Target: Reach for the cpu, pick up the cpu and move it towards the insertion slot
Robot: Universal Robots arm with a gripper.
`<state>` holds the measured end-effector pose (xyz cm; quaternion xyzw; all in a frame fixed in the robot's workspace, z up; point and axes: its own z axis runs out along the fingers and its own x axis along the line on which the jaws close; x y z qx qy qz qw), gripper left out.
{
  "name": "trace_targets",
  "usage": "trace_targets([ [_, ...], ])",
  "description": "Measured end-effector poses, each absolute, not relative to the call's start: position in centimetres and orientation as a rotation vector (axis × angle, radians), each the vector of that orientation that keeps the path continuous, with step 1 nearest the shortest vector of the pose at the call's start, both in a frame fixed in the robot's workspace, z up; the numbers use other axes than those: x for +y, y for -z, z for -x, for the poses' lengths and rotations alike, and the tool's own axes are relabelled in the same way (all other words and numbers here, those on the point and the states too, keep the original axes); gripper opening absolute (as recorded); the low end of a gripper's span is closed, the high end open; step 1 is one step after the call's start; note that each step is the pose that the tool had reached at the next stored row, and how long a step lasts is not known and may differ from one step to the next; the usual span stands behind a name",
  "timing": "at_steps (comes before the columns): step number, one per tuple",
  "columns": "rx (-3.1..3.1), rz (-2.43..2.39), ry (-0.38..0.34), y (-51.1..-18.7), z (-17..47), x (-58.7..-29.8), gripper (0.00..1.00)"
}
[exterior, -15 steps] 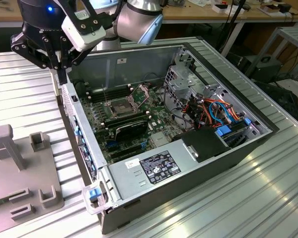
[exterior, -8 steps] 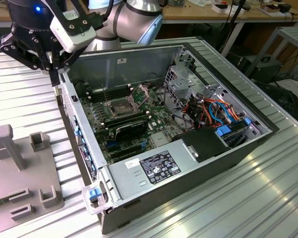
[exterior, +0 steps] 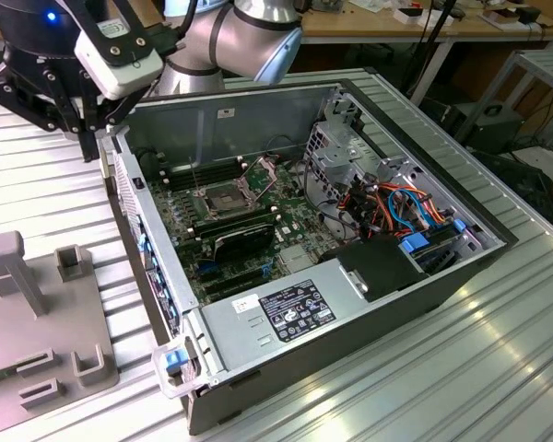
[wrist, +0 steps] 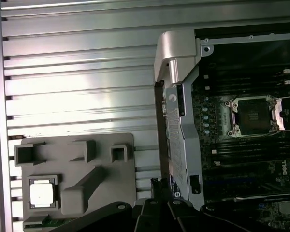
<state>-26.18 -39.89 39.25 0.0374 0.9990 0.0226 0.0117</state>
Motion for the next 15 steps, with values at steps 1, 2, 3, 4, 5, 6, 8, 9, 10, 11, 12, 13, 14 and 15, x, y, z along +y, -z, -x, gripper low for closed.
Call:
trace_targets([
  [1, 3.115, -0.117, -0.07, -39.2, 26.3, -39.9, 0.11],
  [2, 3.115, -0.117, -0.07, -39.2, 26.5, -39.9, 0.11],
  [3, 3.115, -0.117, -0.07, -39.2, 26.8, -39.9, 0.11],
  [4, 3.115, -0.117, -0.07, -39.2, 27.0, -39.9, 0.11],
  [5, 3.115, -0.117, -0.07, -39.2, 27.1, -39.9, 0.11],
  [6, 3.115, -0.117, -0.07, -39.2, 27.4, -40.0, 0.11],
  [8, 3.115, -0.117, -0.07, -39.2, 27.7, -40.1, 0.11],
  [9, 3.115, -0.117, -0.07, -39.2, 27.9, -40.2, 0.11],
  [10, 3.115, -0.117, -0.07, -39.2, 28.0, -40.3, 0.11],
  [11, 3.115, -0.117, -0.07, -39.2, 28.1, -40.5, 0.11],
  [12, 3.115, -0.117, -0.07, -39.2, 28.3, -40.7, 0.11],
  [13, 3.115, -0.117, -0.07, -39.3, 28.5, -40.9, 0.11],
  [14, 3.115, -0.117, -0.07, -39.2, 28.8, -41.2, 0.11],
  [15, 3.115, -0.117, -0.07, -39.2, 29.0, -41.5, 0.11],
])
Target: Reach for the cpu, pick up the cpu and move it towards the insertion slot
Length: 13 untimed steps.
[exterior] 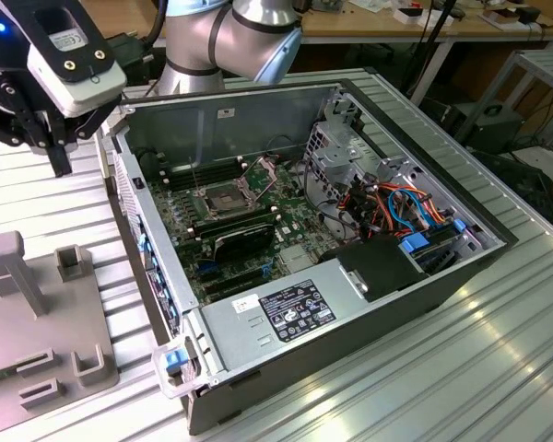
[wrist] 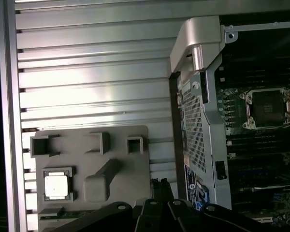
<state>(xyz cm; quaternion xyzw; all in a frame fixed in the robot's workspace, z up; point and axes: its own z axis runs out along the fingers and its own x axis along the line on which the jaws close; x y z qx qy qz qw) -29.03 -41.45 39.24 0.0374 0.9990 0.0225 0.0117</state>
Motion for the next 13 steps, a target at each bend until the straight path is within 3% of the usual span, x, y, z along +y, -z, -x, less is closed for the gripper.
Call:
trace_targets([
  [13, 3.115, -0.117, -0.07, -39.2, 31.7, -43.3, 0.11],
])
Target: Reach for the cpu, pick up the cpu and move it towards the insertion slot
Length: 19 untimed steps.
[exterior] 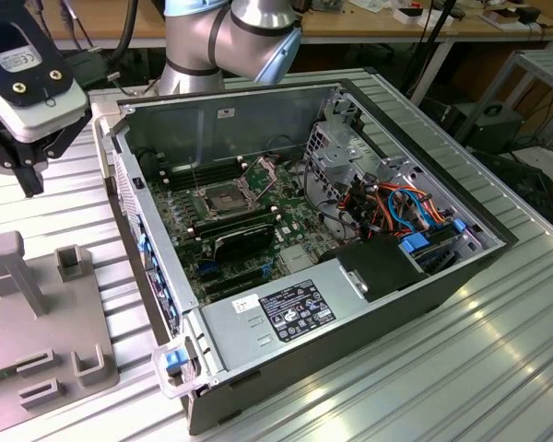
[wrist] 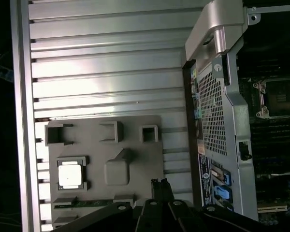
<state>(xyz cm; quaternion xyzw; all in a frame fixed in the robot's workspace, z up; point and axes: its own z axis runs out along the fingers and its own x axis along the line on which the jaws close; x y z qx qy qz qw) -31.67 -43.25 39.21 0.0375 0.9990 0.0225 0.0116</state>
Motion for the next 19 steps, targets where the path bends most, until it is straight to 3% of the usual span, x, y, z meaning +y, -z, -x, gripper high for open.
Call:
trace_targets([
  [19, 3.115, -0.117, -0.07, -39.2, 34.8, -44.9, 0.11],
])
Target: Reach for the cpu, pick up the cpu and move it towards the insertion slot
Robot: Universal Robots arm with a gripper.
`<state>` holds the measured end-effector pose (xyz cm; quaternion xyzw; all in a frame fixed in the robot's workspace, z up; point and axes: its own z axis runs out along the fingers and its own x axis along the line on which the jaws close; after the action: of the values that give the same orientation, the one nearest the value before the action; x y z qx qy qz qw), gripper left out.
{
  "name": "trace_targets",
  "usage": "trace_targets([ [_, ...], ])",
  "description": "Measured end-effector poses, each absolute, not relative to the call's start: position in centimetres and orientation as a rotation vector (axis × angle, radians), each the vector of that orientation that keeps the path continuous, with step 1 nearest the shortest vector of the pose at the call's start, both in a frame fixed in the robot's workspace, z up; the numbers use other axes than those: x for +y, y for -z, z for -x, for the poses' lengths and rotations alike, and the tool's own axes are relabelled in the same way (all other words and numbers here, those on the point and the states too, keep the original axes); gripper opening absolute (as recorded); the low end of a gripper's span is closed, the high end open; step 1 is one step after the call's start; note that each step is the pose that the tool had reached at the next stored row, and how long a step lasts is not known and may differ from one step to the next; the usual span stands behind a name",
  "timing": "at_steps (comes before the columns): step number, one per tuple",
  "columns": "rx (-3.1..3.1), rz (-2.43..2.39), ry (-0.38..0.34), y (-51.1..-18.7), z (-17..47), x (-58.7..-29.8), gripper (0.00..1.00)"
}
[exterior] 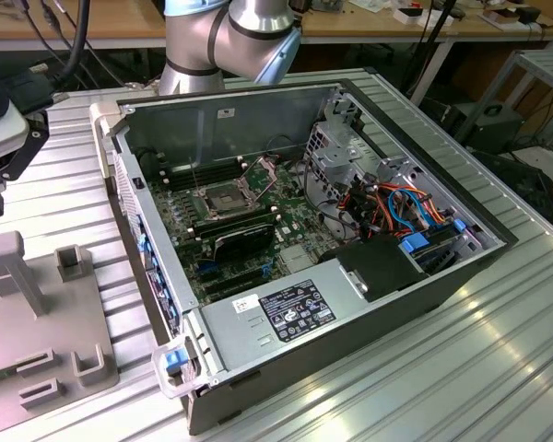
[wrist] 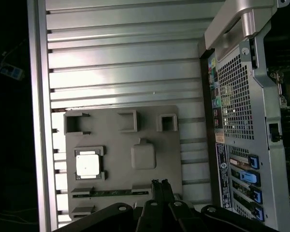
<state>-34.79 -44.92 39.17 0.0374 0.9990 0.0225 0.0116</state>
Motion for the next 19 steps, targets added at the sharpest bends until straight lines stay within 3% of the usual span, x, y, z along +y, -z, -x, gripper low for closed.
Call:
trace_targets([
  [19, 3.115, -0.117, -0.077, -38.7, 40.4, -44.3, 0.11],
])
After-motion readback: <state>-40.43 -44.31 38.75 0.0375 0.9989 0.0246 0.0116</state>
